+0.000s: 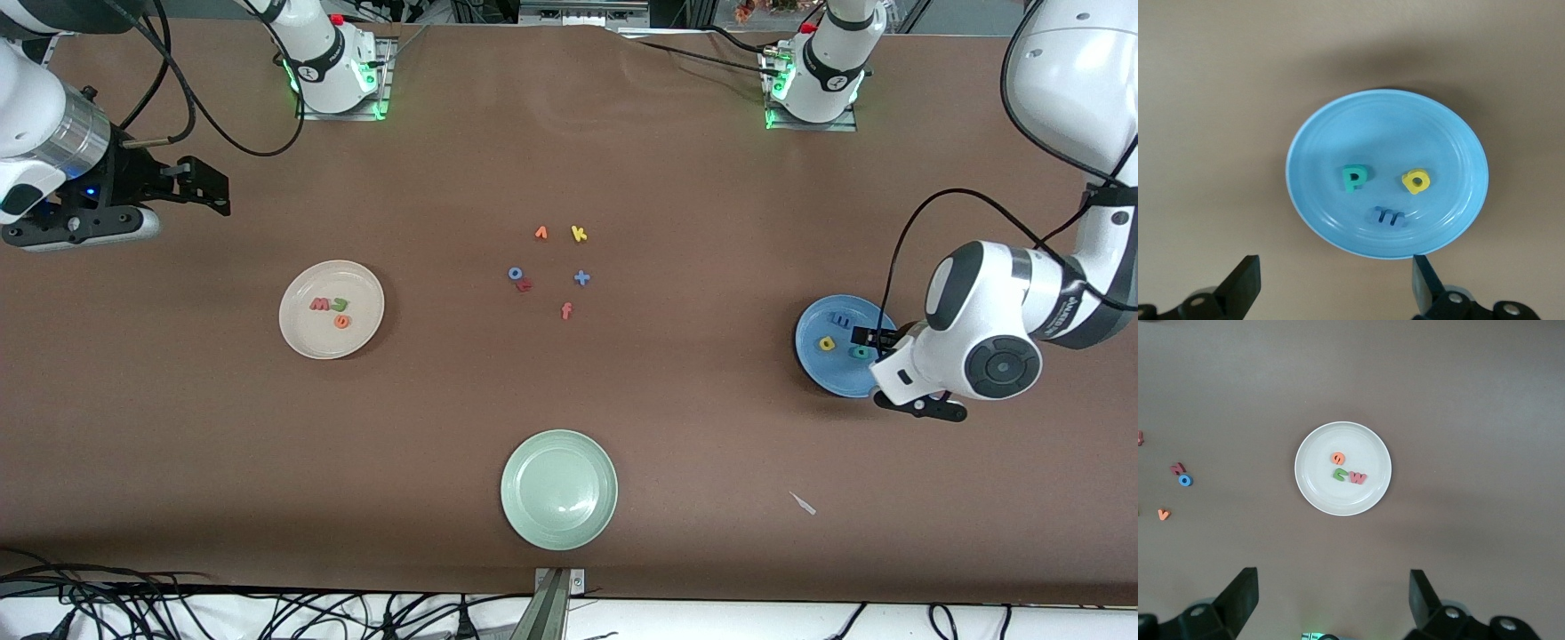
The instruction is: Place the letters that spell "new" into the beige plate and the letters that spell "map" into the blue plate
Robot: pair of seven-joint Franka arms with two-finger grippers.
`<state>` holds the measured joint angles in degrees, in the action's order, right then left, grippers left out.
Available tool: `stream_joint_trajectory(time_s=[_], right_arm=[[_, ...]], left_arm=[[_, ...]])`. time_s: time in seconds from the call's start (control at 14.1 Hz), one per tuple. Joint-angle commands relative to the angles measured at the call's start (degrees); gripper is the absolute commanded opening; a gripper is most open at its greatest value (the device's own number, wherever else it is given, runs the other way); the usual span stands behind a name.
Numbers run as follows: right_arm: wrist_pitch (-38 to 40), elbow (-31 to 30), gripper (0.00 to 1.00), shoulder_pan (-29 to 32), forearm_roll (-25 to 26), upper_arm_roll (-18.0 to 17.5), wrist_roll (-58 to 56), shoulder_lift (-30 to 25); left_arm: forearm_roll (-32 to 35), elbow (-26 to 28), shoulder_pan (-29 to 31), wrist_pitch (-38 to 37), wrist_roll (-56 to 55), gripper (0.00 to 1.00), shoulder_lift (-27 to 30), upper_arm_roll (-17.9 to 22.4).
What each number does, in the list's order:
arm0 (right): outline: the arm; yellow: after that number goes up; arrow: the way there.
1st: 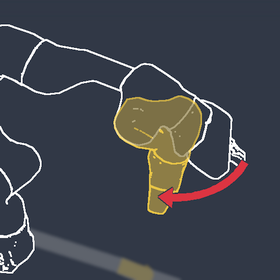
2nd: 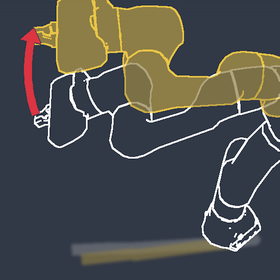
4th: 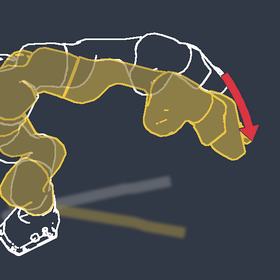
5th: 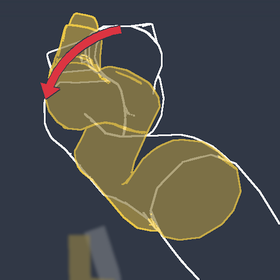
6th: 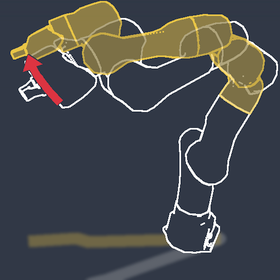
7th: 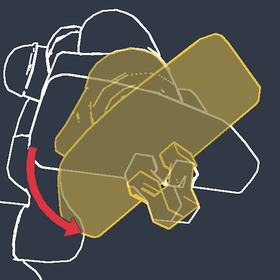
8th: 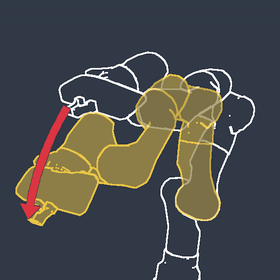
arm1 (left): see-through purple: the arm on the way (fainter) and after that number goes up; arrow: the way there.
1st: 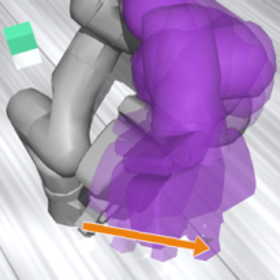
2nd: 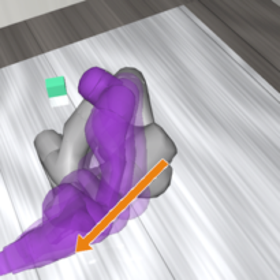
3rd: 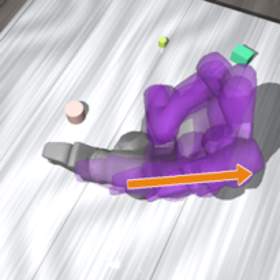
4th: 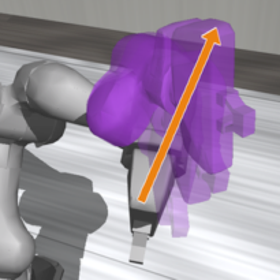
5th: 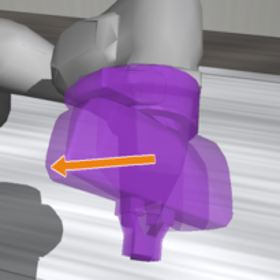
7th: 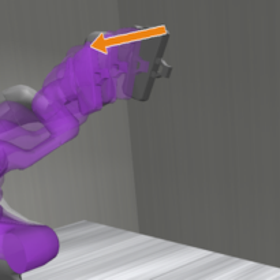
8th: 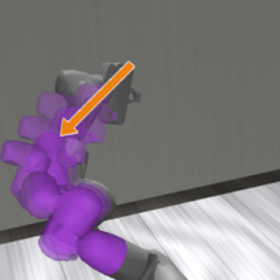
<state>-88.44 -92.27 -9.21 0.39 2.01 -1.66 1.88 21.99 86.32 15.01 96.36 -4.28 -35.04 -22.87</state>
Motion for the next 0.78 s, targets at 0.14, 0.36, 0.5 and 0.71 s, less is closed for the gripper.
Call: stream_joint_trajectory(time_s=[0.14,0.36,0.5,0.71], right_arm=[[0.29,1.04,1.0,0.42,0.75,-0.25,-0.27,0.32],[0.29,1.04,1.0,0.42,0.84,-0.25,-0.27,0.32],[0.2,1.04,1.0,0.51,0.84,-0.16,-0.36,0.32],[0.2,1.04,1.0,0.51,0.84,-0.08,-0.62,0.32]], left_arm=[[-6.23,4.98,0.2,-0.39,-0.9,1.0,11.2,4.05],[-11.18,6.66,-3.48,-0.3,-1.16,1.0,18.23,10.89],[-18.96,8.59,-4.28,0.05,-1.26,1.0,22.45,14.16],[-20.24,12.28,-5.68,3.92,-1.17,1.0,28.78,14.78]])
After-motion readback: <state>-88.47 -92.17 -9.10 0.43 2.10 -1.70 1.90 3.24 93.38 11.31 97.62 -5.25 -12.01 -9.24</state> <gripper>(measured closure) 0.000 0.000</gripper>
